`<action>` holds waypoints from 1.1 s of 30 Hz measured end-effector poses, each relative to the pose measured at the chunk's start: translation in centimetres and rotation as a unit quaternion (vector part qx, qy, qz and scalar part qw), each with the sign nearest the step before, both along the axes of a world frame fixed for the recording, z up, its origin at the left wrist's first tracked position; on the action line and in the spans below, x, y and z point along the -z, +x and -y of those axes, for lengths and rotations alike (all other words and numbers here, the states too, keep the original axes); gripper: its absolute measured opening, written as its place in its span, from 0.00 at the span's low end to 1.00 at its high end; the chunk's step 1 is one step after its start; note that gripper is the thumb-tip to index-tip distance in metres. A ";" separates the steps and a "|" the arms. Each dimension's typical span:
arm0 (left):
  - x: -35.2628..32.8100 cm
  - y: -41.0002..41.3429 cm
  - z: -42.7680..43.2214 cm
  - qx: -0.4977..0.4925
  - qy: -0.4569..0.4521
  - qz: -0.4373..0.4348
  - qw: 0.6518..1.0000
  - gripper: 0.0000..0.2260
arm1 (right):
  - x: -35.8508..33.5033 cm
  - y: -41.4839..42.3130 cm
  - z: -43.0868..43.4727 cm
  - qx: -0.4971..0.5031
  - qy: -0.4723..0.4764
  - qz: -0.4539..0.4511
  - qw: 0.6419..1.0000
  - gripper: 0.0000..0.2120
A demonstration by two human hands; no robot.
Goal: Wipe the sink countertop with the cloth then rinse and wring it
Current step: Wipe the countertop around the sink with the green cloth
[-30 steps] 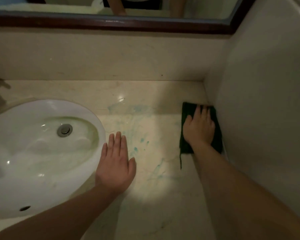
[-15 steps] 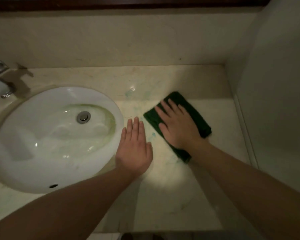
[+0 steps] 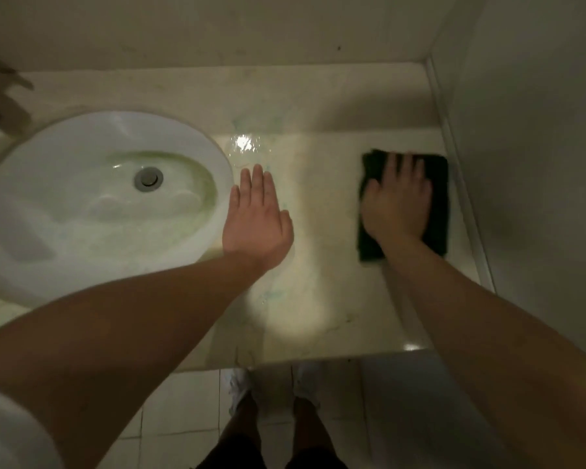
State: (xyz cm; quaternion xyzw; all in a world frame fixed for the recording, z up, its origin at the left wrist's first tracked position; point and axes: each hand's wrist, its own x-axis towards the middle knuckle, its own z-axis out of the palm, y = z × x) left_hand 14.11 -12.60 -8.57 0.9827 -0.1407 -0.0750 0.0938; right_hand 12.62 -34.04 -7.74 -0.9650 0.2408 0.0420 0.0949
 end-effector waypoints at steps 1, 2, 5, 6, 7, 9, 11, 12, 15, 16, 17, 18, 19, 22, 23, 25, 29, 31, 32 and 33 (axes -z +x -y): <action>0.0 -0.1 -0.1 0.000 0.001 -0.002 1.000 0.31 | -0.1 0.1 -2.2 -0.024 0.002 0.000 1.000 0.30; 0.0 -0.1 -0.1 0.002 0.000 -0.001 1.000 0.31 | 0.0 -1.1 -4.3 -0.059 0.000 -0.001 0.998 0.31; -0.2 -0.2 -0.4 0.008 -0.004 -0.007 1.000 0.30 | -0.3 -9.0 -9.3 -0.147 0.001 -0.013 0.989 0.30; -0.5 -0.5 -0.6 0.011 -0.021 -0.015 1.000 0.30 | -0.3 -11.6 -9.7 -0.163 0.004 -0.018 0.986 0.30; -0.9 -1.0 -0.8 0.013 -0.045 -0.022 0.999 0.29 | -0.2 -13.6 -9.5 -0.164 0.006 -0.020 0.986 0.30; -1.9 -3.0 -1.8 0.007 -0.092 -0.016 0.996 0.29 | 0.1 -15.7 -8.1 -0.148 0.002 -0.017 0.989 0.30; -3.2 -6.3 -3.9 0.004 -0.106 0.010 0.994 0.29 | 0.5 -16.4 -6.3 -0.130 -0.009 -0.018 0.991 0.30; -3.5 -8.0 -5.4 0.006 -0.100 0.016 0.995 0.29 | 0.6 -16.5 -5.4 -0.120 -0.016 -0.018 0.992 0.30; -2.6 -11.6 -11.4 -0.011 -0.042 -0.010 0.999 0.29 | 0.7 -15.8 -3.4 -0.066 -0.023 -0.014 0.997 0.30; -2.1 -12.1 -13.4 -0.029 -0.021 -0.023 0.999 0.29 | 0.7 -15.4 -3.3 -0.043 -0.025 -0.010 0.999 0.30; -1.6 -12.2 -15.2 -0.045 -0.003 -0.031 0.998 0.30 | 0.7 -14.8 -3.5 -0.021 -0.025 -0.007 0.999 0.30; -1.4 -12.3 -16.6 -0.049 0.012 -0.032 0.998 0.30 | 0.8 -14.1 -3.9 0.001 -0.025 -0.005 1.000 0.30; -1.3 -12.2 -17.5 -0.041 0.023 -0.030 0.998 0.30 | 0.8 -13.4 -4.5 0.024 -0.024 -0.006 0.999 0.30; -1.2 -12.1 -18.3 -0.016 0.028 -0.020 0.999 0.28 | 0.5 -11.4 -6.9 0.072 -0.018 -0.016 0.997 0.31; -1.1 -12.1 -18.3 -0.016 0.023 -0.012 1.000 0.27 | 0.4 -10.6 -8.2 0.076 -0.016 -0.017 0.997 0.31; -1.0 -12.1 -18.3 -0.016 0.014 -0.002 1.000 0.27 | 0.0 -8.5 -11.7 0.063 -0.011 -0.014 0.998 0.31; -0.4 -12.2 -18.9 -0.003 0.000 0.006 1.000 0.27 | -0.1 -6.2 -21.3 -0.068 -0.007 0.014 0.998 0.31; -0.2 -12.1 -19.0 -0.004 -0.004 0.005 1.000 0.27 | 0.3 -7.7 -24.8 -0.127 0.002 0.013 0.992 0.31; -0.1 -12.1 -19.0 -0.008 -0.003 0.007 1.000 0.27 | 0.5 -9.0 -25.9 -0.149 0.006 0.012 0.989 0.31; -0.1 -12.1 -19.0 -0.011 -0.002 0.008 1.000 0.26 | 0.5 -10.6 -26.4 -0.168 0.011 0.010 0.986 0.31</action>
